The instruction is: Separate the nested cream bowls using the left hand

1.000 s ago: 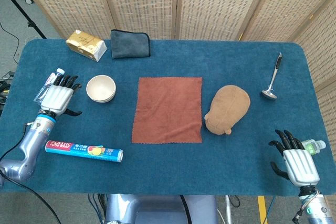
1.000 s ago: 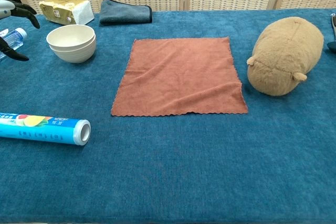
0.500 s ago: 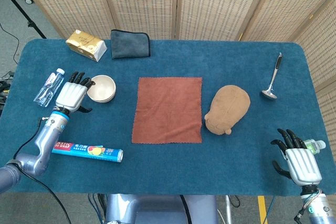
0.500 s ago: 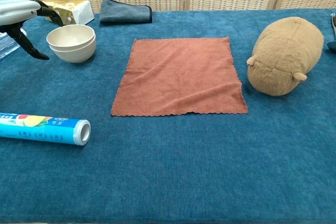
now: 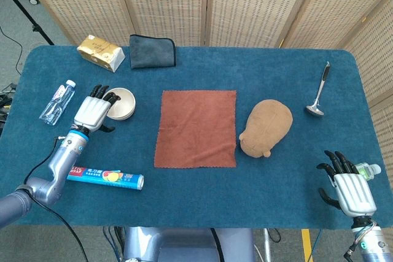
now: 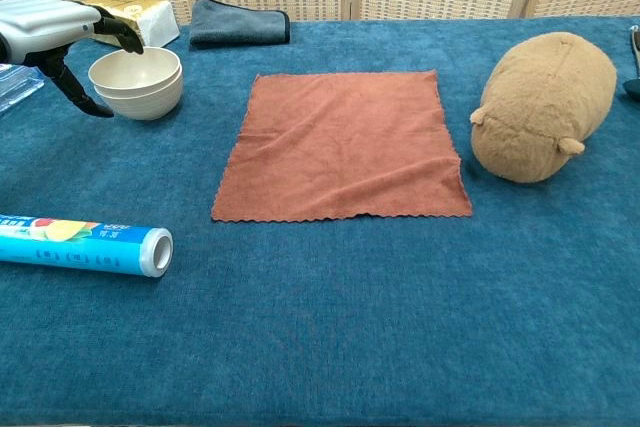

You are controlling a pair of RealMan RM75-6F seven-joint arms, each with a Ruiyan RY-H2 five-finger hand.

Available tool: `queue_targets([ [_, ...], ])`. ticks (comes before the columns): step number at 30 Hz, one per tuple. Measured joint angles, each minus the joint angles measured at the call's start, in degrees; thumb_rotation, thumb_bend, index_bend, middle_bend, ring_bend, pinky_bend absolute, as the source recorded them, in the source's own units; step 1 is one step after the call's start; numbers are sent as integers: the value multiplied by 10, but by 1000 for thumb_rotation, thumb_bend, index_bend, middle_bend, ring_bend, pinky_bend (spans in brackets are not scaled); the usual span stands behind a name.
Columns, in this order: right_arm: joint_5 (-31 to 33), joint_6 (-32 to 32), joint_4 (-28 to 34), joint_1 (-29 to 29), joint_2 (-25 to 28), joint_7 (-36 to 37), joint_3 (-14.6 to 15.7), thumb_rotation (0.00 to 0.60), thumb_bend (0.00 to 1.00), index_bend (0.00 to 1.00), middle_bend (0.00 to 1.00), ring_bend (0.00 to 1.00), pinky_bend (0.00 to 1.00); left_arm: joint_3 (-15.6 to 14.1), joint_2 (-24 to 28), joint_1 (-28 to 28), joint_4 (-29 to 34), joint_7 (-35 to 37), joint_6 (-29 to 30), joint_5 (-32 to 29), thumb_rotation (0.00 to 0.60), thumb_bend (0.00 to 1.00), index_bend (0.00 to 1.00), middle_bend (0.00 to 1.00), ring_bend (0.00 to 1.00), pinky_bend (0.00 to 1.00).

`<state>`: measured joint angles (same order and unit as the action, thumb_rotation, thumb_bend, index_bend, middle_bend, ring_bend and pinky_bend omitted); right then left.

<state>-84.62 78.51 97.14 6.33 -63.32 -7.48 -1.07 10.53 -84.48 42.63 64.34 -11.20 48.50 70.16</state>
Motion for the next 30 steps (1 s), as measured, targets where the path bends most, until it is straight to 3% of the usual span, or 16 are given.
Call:
queue_targets([
  [14,0,2,-2,0,0,3,-1,600,351,311,88,22,169,-3,-15,2,-11,-4,7,-7,553,166,386,353,99,25],
  [30,1,1,-4,1,-1,3,-1,600,351,311,87,21,169,-1,-21,3,-10,-8,20,-11,598,178,445,395,102,25],
])
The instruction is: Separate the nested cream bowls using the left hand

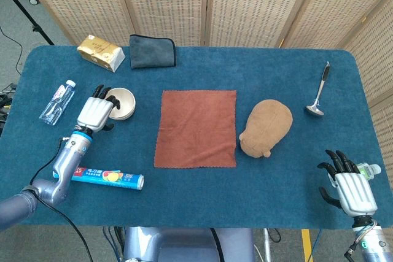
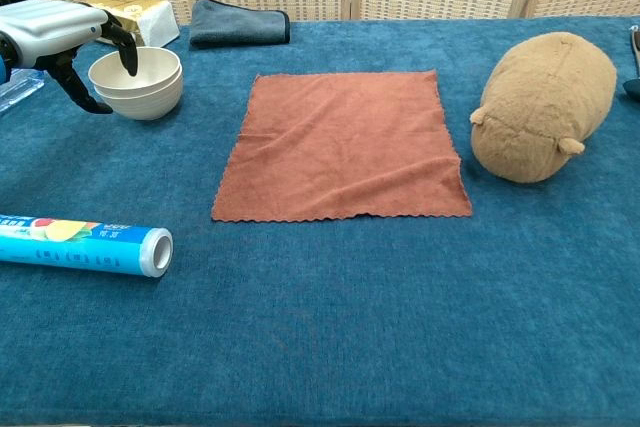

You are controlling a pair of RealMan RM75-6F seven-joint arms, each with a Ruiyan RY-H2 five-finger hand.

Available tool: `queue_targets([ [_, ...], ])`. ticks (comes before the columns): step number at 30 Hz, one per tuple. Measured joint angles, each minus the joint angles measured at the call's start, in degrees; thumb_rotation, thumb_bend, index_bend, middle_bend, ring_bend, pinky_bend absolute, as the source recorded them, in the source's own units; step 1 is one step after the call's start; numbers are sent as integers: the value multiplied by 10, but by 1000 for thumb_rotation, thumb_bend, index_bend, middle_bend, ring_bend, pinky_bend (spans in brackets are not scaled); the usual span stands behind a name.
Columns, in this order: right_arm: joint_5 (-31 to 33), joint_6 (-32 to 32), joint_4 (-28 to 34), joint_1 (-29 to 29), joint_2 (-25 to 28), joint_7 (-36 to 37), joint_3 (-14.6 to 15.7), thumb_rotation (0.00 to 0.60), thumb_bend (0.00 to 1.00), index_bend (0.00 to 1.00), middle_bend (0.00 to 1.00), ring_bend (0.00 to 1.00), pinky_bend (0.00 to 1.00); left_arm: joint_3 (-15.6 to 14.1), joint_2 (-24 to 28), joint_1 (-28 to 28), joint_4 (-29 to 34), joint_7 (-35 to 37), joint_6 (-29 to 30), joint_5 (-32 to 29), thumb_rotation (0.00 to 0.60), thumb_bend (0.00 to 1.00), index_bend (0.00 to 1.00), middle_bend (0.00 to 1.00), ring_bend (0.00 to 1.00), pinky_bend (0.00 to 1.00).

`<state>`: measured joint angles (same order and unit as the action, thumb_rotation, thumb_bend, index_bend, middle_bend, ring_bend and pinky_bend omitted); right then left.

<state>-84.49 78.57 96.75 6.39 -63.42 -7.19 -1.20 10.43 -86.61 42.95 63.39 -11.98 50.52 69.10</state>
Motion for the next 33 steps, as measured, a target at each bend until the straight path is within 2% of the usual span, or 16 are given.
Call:
queue_targets([
  [13,0,3,1,-1,1,0,-1,600,353,311,88,18,169,-2,-4,0,-3,-6,-1,-7,600,195,476,427,108,25],
  [28,2,-2,0,1,-1,-2,0,600,350,311,88,17,169,-5,-22,1,-37,2,1,-5,600,218,516,447,119,25],
  [33,4,-3,-1,1,-2,-3,0,600,351,311,87,17,169,-6,-26,2,-46,10,4,2,600,310,517,447,119,25],
])
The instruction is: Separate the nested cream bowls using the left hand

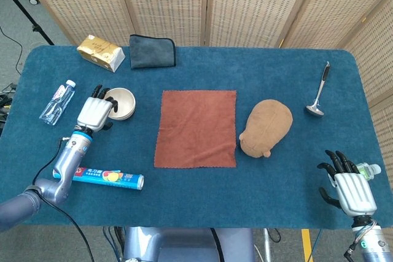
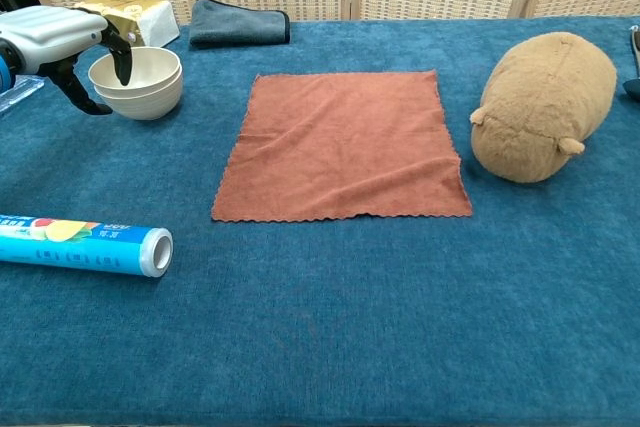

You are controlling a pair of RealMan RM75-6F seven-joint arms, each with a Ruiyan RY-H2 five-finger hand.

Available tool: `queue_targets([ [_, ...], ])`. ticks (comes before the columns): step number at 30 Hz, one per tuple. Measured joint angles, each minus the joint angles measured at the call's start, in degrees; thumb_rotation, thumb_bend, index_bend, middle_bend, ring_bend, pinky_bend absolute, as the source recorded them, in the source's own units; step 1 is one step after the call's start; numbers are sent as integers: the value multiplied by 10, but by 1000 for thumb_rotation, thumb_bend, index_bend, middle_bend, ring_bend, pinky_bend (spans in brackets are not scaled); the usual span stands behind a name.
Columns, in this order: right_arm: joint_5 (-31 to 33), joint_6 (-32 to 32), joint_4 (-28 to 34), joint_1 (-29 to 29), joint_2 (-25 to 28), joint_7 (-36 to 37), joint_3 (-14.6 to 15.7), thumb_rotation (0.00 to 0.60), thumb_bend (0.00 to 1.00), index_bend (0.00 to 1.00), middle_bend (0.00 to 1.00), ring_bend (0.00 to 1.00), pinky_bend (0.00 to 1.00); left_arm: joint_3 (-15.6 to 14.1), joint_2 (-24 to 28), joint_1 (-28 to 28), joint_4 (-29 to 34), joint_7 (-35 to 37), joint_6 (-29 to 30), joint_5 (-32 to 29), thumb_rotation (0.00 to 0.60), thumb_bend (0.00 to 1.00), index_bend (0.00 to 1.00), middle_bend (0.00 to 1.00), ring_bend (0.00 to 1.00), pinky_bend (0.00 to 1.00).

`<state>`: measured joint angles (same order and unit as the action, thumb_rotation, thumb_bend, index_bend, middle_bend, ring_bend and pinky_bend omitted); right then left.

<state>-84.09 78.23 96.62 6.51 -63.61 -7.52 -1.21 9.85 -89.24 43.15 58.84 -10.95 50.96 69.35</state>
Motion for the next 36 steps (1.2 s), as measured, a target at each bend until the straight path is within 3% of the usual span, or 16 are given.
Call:
queue_targets([
  [7,2,-2,-1,1,-1,0,0,600,352,311,87,17,169,-1,-3,2,-4,8,-1,6,600,396,533,447,119,25],
  [24,3,-2,-1,1,-1,1,0,600,359,311,87,16,169,0,2,1,7,12,-1,8,600,398,541,447,119,25],
  [36,-2,6,6,-2,5,3,-1,600,358,311,87,11,169,1,3,-2,17,-8,5,-1,600,484,590,479,141,25],
])
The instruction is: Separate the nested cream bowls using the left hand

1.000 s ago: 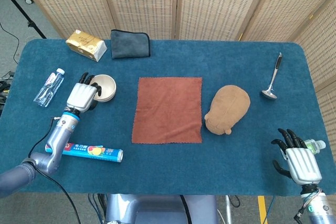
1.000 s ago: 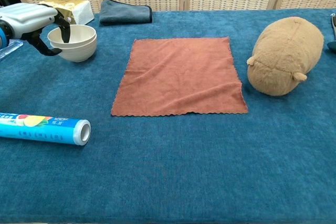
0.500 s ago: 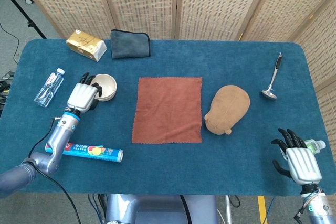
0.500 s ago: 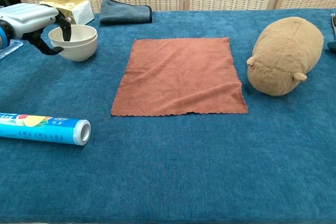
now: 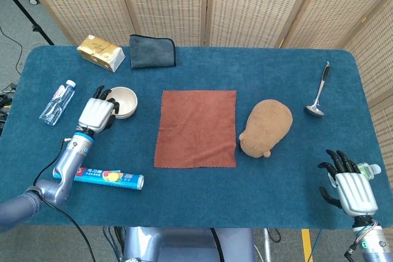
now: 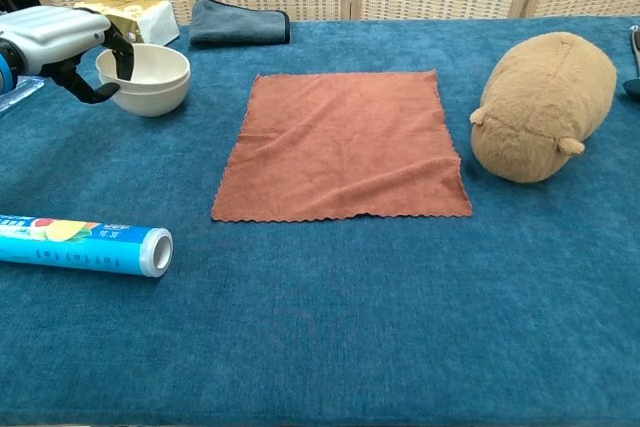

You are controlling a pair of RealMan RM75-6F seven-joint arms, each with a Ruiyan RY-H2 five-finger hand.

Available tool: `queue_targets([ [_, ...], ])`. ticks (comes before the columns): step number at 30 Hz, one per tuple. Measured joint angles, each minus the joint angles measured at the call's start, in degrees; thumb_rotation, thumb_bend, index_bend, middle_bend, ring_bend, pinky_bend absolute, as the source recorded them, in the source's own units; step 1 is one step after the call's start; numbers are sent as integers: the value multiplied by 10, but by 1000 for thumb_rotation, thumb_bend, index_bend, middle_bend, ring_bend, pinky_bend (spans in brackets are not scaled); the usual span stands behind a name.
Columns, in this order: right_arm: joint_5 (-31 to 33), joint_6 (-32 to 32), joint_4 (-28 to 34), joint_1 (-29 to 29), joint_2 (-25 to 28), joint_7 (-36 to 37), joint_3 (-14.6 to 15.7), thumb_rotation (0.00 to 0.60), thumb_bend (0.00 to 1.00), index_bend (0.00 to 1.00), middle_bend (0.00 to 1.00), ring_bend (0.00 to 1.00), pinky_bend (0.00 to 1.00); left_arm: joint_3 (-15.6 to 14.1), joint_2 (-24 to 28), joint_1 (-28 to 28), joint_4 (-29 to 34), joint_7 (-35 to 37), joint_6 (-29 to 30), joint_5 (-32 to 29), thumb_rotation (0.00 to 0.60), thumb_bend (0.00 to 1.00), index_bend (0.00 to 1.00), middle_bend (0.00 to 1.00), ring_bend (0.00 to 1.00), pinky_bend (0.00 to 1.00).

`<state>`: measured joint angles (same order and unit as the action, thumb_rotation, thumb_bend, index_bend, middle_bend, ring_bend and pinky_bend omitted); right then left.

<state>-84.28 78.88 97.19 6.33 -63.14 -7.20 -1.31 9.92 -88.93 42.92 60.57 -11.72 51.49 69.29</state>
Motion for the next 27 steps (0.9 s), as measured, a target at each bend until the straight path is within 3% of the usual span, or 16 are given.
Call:
queue_targets([
  [14,2,-5,0,1,-1,-1,1,600,358,311,88,8,169,3,0,0,-3,-3,9,2,600,485,597,484,147,25],
  [27,1,-5,2,1,0,0,2,600,356,311,88,7,169,18,19,2,32,-23,37,2,600,484,602,487,147,25],
])
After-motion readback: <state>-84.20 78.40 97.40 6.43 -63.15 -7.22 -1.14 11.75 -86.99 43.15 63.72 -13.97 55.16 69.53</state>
